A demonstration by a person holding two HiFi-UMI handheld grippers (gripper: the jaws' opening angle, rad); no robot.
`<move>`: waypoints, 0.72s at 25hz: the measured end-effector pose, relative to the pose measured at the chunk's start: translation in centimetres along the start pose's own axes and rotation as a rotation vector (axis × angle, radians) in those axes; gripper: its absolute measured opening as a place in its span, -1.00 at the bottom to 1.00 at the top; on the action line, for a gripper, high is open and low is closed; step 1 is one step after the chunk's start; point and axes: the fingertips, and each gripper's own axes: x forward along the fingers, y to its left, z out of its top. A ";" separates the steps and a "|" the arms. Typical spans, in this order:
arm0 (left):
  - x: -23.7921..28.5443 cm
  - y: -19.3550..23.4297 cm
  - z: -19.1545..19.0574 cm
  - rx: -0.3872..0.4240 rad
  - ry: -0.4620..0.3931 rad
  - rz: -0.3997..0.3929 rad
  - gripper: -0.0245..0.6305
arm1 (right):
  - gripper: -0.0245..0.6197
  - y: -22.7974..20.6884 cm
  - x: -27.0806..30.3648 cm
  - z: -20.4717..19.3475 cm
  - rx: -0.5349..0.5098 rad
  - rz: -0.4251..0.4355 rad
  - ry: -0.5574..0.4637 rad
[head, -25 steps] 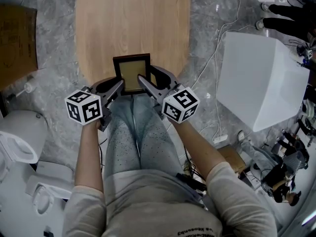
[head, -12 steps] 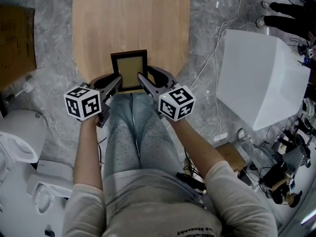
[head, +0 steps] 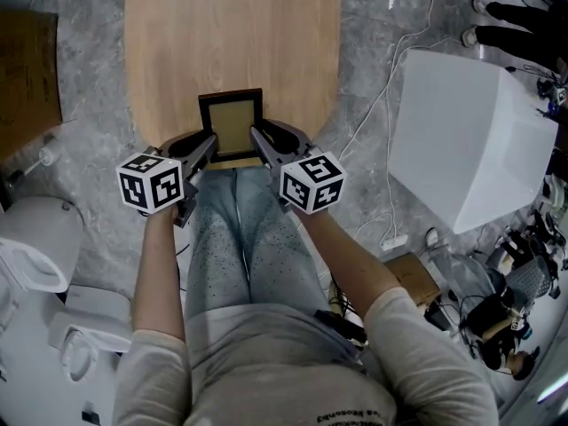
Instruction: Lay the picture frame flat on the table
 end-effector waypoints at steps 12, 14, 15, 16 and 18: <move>1.7 1.9 0.0 -0.008 0.026 0.059 -0.68 | -0.63 -1.8 1.9 -0.8 0.028 -0.069 0.051; 2.1 2.2 0.1 -0.011 0.027 0.068 -0.68 | -0.63 -2.2 2.2 -0.8 0.028 -0.079 0.058; 2.3 2.4 0.1 -0.012 0.029 0.071 -0.68 | -0.63 -2.4 2.4 -0.9 0.030 -0.084 0.062; 2.4 2.5 0.1 -0.014 0.033 0.074 -0.68 | -0.63 -2.6 2.5 -0.9 0.034 -0.089 0.067; 2.8 2.8 0.1 -0.016 0.044 0.079 -0.68 | -0.63 -3.0 2.9 -1.2 0.045 -0.096 0.076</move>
